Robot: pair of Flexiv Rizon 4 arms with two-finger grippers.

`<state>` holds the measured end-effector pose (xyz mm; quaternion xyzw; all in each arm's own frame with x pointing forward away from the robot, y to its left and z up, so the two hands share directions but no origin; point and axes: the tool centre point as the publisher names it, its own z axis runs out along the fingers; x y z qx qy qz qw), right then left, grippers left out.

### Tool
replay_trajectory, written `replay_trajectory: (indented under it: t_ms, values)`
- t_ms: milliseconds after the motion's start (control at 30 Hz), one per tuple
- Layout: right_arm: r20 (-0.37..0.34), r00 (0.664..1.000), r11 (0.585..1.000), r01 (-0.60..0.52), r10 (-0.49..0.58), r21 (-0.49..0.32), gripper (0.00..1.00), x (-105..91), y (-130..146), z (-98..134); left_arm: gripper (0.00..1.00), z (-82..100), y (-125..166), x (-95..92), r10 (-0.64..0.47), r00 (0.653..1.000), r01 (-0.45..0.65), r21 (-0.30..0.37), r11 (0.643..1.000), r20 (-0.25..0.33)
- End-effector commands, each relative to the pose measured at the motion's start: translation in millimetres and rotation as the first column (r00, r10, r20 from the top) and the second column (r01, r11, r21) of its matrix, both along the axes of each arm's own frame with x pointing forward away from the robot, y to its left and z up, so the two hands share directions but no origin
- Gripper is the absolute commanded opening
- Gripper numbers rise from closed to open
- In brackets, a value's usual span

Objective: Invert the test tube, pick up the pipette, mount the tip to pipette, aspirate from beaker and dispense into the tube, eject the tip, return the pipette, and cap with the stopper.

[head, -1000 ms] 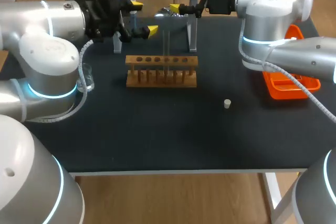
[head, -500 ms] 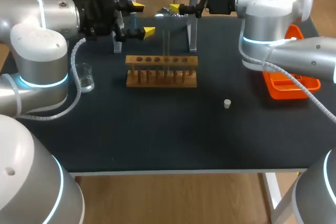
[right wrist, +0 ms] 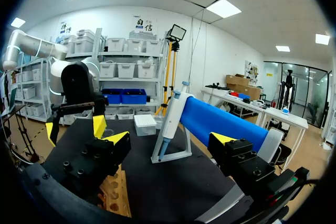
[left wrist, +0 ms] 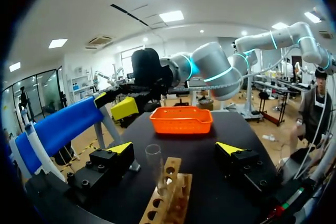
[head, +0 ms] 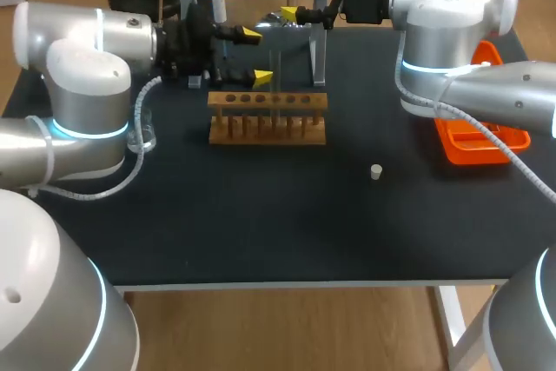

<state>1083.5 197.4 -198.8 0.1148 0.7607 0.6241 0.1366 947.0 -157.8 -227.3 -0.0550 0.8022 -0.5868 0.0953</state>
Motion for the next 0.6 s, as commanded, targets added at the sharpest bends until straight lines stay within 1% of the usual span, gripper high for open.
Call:
replay_trajectory:
  t_ms: [33,200,433,600]
  values:
    - [0.000,1.000,1.000,0.000,0.000,0.000,1.00,0.4,0,0,1.00,-13.8,-9,14.6,-0.028,0.999,0.028,0.004,1.000,-0.017]
    - [0.000,1.000,1.000,0.000,0.000,0.000,1.00,0.4,0,0,1.00,-26.3,-18,24.1,-0.051,0.998,0.052,0.014,0.999,-0.043]
    - [0.000,1.000,1.000,0.000,0.000,0.000,1.00,0.4,0,0,1.00,-33.5,-35,30.1,-0.102,0.993,0.105,0.043,0.994,-0.053]
    - [0.000,1.000,1.000,0.000,0.000,0.000,1.00,0.4,0,0,1.00,-40.5,-44,31.8,-0.132,0.989,0.138,0.095,0.986,-0.067]
